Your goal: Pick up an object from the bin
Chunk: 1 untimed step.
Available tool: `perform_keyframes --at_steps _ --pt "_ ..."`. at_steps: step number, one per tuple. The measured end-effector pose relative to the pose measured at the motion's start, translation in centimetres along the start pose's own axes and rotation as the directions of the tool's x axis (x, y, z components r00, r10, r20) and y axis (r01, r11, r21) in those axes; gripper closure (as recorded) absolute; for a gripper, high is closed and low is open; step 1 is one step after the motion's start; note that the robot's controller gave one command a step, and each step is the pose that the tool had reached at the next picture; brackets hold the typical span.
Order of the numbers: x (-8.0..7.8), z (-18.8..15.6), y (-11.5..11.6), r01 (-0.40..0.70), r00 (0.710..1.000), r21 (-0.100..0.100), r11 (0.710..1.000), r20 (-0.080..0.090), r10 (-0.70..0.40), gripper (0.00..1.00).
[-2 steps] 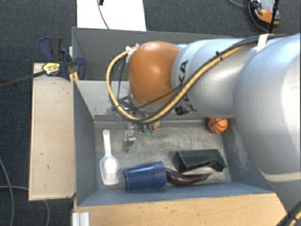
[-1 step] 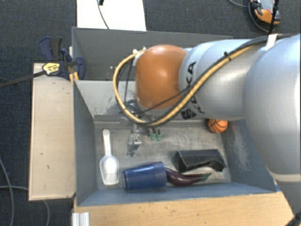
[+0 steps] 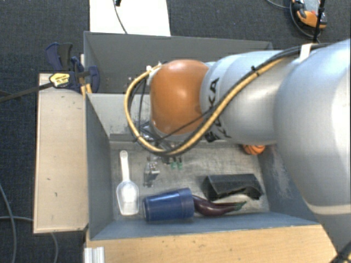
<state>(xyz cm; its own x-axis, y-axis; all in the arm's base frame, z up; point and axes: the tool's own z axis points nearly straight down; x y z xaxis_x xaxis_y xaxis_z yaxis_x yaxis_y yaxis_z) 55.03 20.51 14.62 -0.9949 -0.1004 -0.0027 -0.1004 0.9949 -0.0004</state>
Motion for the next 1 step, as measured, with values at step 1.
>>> perform_keyframes --at_steps 1 --pt "1.84 1.52 2.95 0.204 0.979 -0.001 0.979 -0.001 -0.204 0.00"
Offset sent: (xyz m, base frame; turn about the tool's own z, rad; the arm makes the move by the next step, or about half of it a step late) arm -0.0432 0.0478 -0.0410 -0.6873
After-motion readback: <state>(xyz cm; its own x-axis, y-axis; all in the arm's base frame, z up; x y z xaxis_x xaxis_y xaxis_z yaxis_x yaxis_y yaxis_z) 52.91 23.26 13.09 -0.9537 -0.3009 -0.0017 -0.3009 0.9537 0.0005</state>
